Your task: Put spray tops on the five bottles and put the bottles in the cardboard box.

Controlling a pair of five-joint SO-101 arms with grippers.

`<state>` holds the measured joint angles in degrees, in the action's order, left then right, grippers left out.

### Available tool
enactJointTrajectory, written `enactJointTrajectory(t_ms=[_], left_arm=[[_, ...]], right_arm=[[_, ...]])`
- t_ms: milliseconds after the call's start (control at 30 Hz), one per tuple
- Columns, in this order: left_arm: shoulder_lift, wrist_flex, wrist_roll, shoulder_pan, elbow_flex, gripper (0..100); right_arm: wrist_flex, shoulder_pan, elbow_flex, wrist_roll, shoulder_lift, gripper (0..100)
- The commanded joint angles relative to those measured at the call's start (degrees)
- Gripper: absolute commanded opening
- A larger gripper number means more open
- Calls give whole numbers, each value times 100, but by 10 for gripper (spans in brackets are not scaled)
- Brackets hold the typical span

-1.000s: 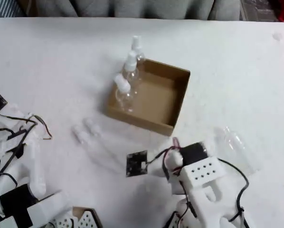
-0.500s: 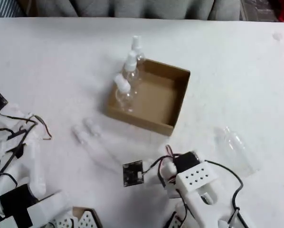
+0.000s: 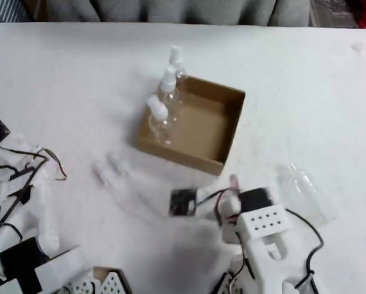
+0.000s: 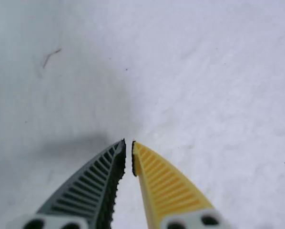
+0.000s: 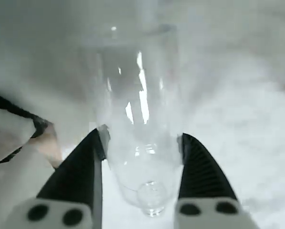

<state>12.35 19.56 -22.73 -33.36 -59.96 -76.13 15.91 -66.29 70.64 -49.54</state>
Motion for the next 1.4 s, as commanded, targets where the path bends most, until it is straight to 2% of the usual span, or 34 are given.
enactJointTrajectory(t_ms=[0,100,200,333,467,667,900,1167,1367], left_arm=[[-40,-141,70,57,273,24],[-40,-141,70,57,273,24],[-40,-141,70,57,273,24],[-40,-141,70,57,273,24],[-40,-141,70,57,273,24],[-40,-141,70,57,264,23],[-40,-123,70,57,264,23],[-40,-114,79,57,264,23],[-40,-132,79,57,264,24]], right_arm=[[-224,-840,721,580,-57,26],[-602,-1578,1231,1380,-57,28],[-629,-2501,1741,1890,-48,28],[-620,-3626,2119,2971,-48,28],[-541,-4286,2136,3684,-40,28],[277,-4831,2013,3692,75,28],[1499,-5420,2435,3710,1552,26],[1604,-6070,4378,3719,3996,28],[1604,-6299,5275,3736,5270,28]])
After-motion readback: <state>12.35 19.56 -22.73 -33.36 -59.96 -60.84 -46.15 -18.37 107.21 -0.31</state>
